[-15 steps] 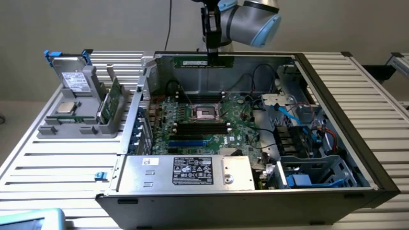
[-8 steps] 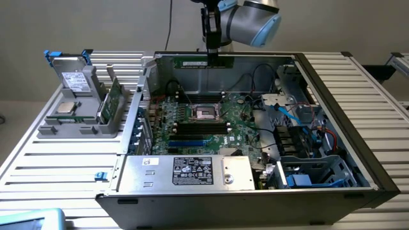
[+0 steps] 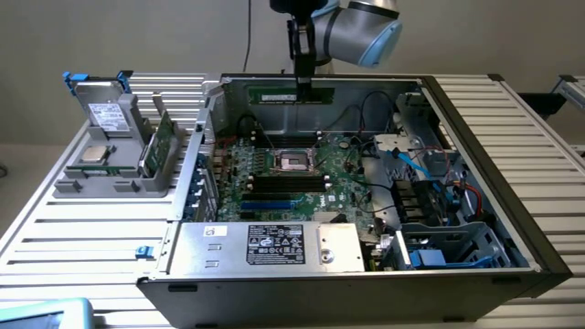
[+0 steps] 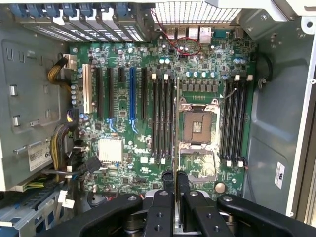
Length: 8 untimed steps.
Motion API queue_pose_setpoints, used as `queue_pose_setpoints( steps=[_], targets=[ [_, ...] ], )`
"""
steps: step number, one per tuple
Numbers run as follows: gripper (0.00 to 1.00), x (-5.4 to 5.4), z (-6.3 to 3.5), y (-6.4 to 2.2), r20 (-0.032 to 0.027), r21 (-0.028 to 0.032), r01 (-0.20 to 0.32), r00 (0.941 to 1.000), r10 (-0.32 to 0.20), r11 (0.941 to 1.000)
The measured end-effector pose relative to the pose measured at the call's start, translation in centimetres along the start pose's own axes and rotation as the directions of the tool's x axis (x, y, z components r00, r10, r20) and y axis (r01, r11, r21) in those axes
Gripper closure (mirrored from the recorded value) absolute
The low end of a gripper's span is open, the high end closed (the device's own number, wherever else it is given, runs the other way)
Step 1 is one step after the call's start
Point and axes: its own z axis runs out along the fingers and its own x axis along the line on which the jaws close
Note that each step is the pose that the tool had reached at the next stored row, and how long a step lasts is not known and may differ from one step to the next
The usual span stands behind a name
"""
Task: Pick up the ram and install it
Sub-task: 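Insert the ram into the slot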
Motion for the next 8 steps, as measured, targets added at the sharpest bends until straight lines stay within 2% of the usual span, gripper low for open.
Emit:
queue_pose_setpoints(
  steps=[3, 5, 8],
  targets=[
    [0.86, -0.01, 0.18, 0.03, -0.0076, 0.0000, 0.001, 1.0000, -0.001, 1.0000],
    [0.86, -0.02, 0.32, 0.04, -0.0170, -0.0002, 0.002, 0.9999, -0.002, 1.0000],
    [0.86, -0.05, 0.64, 0.06, -0.0257, -0.0003, 0.003, 0.9997, -0.003, 1.0000]
  ],
)
